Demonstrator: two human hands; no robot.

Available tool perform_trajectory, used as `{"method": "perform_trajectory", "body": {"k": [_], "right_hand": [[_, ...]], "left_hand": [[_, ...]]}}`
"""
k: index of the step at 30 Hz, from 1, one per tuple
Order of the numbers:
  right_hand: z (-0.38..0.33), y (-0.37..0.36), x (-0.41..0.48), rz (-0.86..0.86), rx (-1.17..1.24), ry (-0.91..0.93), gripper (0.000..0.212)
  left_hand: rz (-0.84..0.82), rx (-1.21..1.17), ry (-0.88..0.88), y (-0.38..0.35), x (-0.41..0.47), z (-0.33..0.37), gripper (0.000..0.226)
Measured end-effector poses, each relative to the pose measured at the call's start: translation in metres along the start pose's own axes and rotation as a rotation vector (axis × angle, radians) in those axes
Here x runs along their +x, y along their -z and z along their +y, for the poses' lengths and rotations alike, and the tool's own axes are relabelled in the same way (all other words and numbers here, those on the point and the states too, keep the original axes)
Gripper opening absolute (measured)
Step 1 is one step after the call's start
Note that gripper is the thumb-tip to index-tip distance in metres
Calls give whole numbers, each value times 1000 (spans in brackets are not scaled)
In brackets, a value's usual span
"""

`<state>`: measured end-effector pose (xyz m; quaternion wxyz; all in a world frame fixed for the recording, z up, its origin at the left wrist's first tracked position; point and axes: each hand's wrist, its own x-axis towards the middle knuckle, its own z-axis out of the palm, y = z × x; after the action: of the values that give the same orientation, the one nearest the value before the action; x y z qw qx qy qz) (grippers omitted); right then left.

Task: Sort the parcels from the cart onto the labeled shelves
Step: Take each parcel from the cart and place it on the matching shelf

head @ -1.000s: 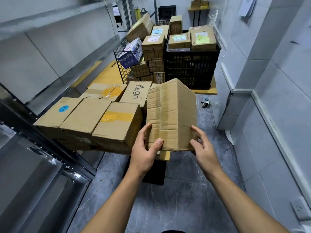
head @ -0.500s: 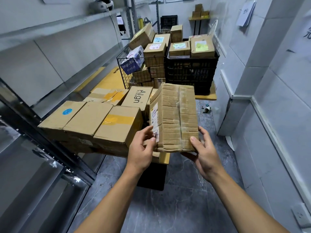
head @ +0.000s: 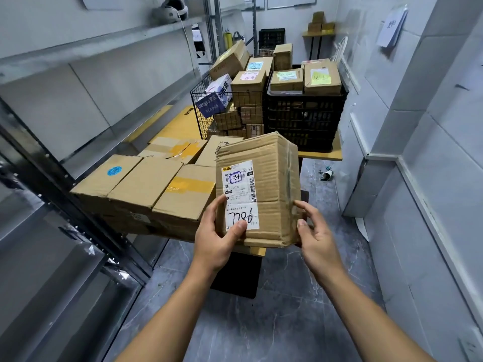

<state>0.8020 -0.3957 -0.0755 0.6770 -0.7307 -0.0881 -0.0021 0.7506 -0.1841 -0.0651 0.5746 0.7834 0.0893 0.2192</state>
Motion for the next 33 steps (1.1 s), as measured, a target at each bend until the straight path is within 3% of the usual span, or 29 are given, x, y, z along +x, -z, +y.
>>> {"method": "perform_trajectory", "body": {"k": [3,8,16,25,33], "right_hand": [[-10,-5,0,-20,-48,41,30],[-21,-21,2,-144,-20,123,59],[-38,-70,-9,-381,-24,131,64],[-67,-166,-45,-460,66,187,68],[-97,-246,-107,-495,187,210,65]], "left_hand": [[55,59,-65,7,-3,4,65],[127,94,-63,25,-10,7,66],[339,208,-91,73,-34,13,59],[545,273,-120,151,-74,19,58],[586,397,-112,242,-124,28,58]]}}
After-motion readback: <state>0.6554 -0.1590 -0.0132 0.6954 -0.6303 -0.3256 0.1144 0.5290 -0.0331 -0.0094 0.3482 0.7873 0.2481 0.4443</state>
